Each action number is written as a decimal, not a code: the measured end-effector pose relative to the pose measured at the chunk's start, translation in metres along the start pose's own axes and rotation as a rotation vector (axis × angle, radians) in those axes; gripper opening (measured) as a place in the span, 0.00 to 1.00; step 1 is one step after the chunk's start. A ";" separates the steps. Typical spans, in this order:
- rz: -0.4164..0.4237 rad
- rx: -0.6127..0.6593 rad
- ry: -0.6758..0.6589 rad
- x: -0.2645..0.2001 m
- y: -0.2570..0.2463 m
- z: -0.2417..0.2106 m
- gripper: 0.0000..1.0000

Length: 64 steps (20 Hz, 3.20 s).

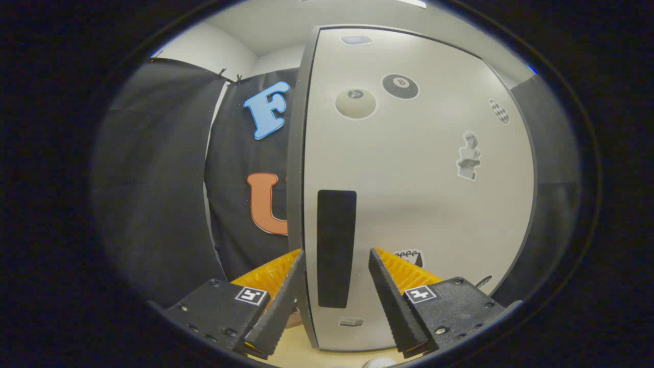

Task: Open the shoe cabinet door, grab the shoes and put them into the shoe cabinet, then close the shoe cabinet door.

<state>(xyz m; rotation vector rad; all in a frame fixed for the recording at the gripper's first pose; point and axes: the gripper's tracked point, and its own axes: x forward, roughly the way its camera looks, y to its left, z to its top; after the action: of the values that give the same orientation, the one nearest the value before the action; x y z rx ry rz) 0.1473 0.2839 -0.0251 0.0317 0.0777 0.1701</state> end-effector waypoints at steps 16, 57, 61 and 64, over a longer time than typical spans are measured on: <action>0.044 0.008 0.033 -0.002 0.000 -0.004 0.21; 0.256 0.007 0.093 -0.166 -0.062 -0.008 0.20; 0.166 -0.012 0.080 -0.181 -0.098 -0.008 0.18; 0.060 -0.041 0.071 -0.185 -0.131 -0.009 0.15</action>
<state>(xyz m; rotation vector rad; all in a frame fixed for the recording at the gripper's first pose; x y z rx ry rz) -0.0130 0.1239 -0.0252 -0.0128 0.1440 0.2325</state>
